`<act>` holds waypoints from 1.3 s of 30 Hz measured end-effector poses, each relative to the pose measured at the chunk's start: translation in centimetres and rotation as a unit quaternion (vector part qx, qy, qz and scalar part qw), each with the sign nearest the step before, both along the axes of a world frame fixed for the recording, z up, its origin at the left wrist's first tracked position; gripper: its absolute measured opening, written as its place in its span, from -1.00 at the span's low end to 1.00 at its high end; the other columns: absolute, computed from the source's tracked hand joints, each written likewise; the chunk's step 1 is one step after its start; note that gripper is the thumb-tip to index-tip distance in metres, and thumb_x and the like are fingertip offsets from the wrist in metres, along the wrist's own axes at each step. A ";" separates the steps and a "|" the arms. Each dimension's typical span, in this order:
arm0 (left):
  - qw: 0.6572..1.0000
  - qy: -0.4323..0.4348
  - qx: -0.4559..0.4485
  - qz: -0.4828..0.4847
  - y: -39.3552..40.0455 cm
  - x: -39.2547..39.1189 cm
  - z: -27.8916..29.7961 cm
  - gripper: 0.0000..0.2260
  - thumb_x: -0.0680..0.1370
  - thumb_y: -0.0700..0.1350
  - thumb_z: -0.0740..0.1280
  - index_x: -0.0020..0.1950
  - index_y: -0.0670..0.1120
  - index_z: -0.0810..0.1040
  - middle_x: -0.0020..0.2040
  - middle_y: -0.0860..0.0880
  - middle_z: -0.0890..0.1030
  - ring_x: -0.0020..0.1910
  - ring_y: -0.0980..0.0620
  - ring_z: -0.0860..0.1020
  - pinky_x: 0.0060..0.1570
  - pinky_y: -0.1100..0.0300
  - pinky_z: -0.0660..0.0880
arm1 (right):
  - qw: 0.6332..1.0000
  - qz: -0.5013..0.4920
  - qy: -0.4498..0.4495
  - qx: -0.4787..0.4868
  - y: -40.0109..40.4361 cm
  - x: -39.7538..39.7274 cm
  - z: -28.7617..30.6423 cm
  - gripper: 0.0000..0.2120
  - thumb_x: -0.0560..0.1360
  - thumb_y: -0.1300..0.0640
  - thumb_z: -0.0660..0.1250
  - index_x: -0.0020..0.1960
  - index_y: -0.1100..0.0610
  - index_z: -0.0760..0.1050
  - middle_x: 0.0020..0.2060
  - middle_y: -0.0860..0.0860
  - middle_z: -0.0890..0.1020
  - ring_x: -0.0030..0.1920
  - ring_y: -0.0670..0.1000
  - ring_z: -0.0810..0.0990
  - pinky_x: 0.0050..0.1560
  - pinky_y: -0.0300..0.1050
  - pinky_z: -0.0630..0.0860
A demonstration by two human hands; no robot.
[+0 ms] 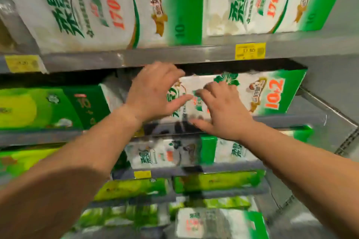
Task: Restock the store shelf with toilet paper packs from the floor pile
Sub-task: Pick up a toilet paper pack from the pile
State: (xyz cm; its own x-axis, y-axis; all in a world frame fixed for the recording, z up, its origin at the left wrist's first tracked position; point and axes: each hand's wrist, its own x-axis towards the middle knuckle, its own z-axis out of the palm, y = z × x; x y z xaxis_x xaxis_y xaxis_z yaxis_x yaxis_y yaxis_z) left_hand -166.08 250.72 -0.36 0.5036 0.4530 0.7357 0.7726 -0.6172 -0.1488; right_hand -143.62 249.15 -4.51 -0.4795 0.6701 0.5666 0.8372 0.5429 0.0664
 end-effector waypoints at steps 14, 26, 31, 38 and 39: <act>0.910 0.112 -0.390 0.085 -6.3 9.9 -28.8 -0.46 0.53 0.29 0.21 0.20 -0.12 0.60 0.05 -0.14 0.64 -0.03 -0.16 0.58 0.01 -0.06 0.54 | 0.941 -0.090 -0.059 -0.321 -5.9 10.1 -23.7 -0.29 0.43 -0.39 0.34 0.35 0.11 0.43 0.17 0.14 0.49 0.17 0.23 0.45 0.14 0.17 0.36; 0.793 0.154 -0.575 0.128 -6.6 13.7 -50.4 -0.17 0.40 0.48 0.17 0.53 -0.01 0.38 0.41 -0.13 0.48 0.36 -0.19 0.42 0.37 -0.10 0.33 | 0.863 -0.101 -0.123 -0.479 -5.3 16.3 -44.4 -0.08 0.35 -0.52 0.10 0.52 0.06 0.30 0.42 0.19 0.36 0.42 0.28 0.30 0.39 0.31 0.27; 0.733 0.243 -0.616 0.155 -4.3 13.8 -60.4 0.23 0.18 0.67 0.18 0.58 0.17 -0.42 0.64 -0.11 -0.23 0.61 -0.19 -0.25 0.52 -0.27 -0.28 | 0.855 -0.087 -0.142 -0.492 -3.6 17.4 -54.0 0.18 0.19 -0.55 0.43 0.62 -0.04 0.12 0.60 0.24 0.11 0.59 0.35 0.05 0.47 0.49 0.04; 0.735 0.257 -0.617 0.111 -3.0 13.0 -64.1 0.35 0.15 0.62 0.36 0.44 0.21 -0.63 0.61 -0.08 -0.39 0.57 -0.17 -0.40 0.46 -0.31 -0.42 | 0.851 -0.051 -0.185 -0.489 -3.7 17.9 -59.4 0.26 0.15 -0.64 0.30 0.62 -0.09 -0.16 0.62 0.16 -0.05 0.60 0.34 -0.12 0.42 0.57 -0.12; 0.740 0.260 -0.611 0.104 -3.2 12.6 -63.8 0.35 0.14 0.62 0.35 0.45 0.20 -0.63 0.61 -0.10 -0.38 0.58 -0.18 -0.39 0.46 -0.31 -0.41 | 0.851 -0.054 -0.187 -0.488 -3.9 18.0 -59.4 0.27 0.14 -0.64 0.30 0.62 -0.07 -0.10 0.61 0.19 0.04 0.60 0.35 -0.04 0.42 0.56 -0.10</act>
